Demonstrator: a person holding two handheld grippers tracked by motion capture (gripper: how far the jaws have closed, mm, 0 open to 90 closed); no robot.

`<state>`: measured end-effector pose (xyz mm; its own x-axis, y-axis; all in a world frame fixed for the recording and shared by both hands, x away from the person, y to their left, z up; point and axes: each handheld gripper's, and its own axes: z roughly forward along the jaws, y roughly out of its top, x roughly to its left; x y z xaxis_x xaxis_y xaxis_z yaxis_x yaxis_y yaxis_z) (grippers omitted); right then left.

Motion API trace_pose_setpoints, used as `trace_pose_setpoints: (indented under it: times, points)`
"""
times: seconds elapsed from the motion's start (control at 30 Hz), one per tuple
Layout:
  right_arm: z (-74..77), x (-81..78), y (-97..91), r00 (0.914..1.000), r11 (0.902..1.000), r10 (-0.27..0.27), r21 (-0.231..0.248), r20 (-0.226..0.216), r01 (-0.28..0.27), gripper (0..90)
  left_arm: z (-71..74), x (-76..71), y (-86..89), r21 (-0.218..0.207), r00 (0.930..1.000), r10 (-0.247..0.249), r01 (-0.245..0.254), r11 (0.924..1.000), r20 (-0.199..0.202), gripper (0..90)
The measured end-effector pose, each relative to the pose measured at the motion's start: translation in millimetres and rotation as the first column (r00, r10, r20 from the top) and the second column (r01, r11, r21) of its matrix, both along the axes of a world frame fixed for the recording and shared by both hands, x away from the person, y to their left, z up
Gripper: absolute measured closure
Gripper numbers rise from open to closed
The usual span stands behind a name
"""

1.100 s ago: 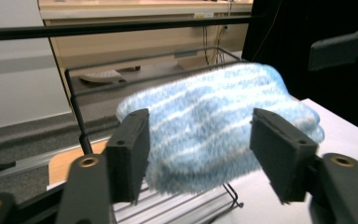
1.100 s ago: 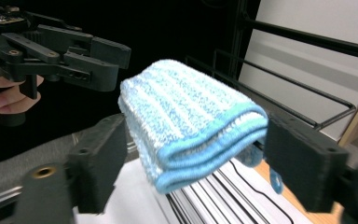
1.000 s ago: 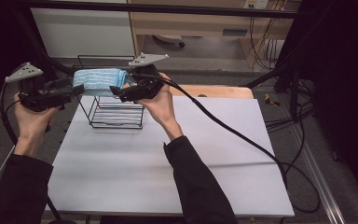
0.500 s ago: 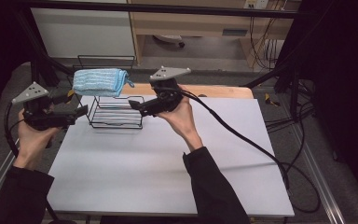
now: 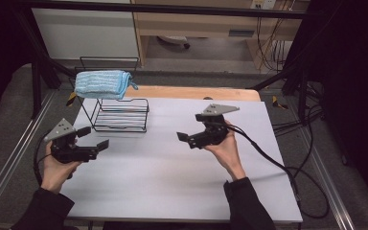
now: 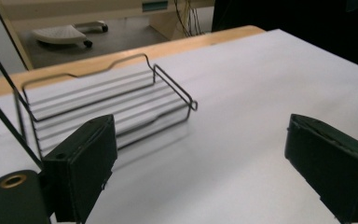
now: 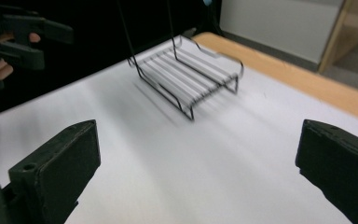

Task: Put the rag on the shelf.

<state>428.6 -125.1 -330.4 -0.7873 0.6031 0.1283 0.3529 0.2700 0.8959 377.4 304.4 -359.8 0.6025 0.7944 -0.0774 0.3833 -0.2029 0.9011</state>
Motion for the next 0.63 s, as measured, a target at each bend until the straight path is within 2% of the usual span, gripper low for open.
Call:
trace_pose_setpoints:
  times: [0.1, 0.2, 0.27, 0.37, 0.5, 0.63]
  points:
    - [-19.8, -10.6, -23.9, 0.9994, 0.9999, -0.013, -0.006, -0.032, 0.013, 0.6, -16.7, -2.0, -3.6, 0.004, 0.9997, -0.011, 0.011, 0.9999, -0.021, 9.7]
    - [-40.0, -22.3, -47.6, 0.9985, 0.9995, -0.027, -0.016, -0.048, 0.026, 0.6, -32.3, -3.7, -8.3, 0.033, 0.9987, -0.026, 0.028, 0.9991, -0.043, 9.8]
    - [-53.9, -29.9, -62.6, 0.9964, 0.999, -0.043, -0.013, -0.074, 0.042, 0.6, -40.0, -5.3, -11.1, 0.053, 0.9976, -0.038, 0.042, 0.9977, -0.057, 9.7]
    - [-71.9, -39.6, -82.0, 0.9928, 0.9975, -0.07, -0.018, -0.097, 0.069, 0.6, -49.0, -6.0, -13.7, 0.056, 0.9957, -0.055, 0.06, 0.9967, -0.074, 9.8]
    - [-90.3, -48.1, -98.8, 0.9881, 0.9956, -0.091, -0.032, -0.124, 0.088, 0.6, -59.1, -6.6, -16.7, 0.067, 0.9932, -0.065, 0.072, 0.9951, -0.096, 9.7]
    - [-101.3, -52.9, -104.7, 0.9862, 0.9958, -0.088, -0.037, -0.14, 0.084, 0.5, -65.6, -8.2, -18.2, 0.068, 0.991, -0.07, 0.078, 0.9947, -0.114, 9.7]
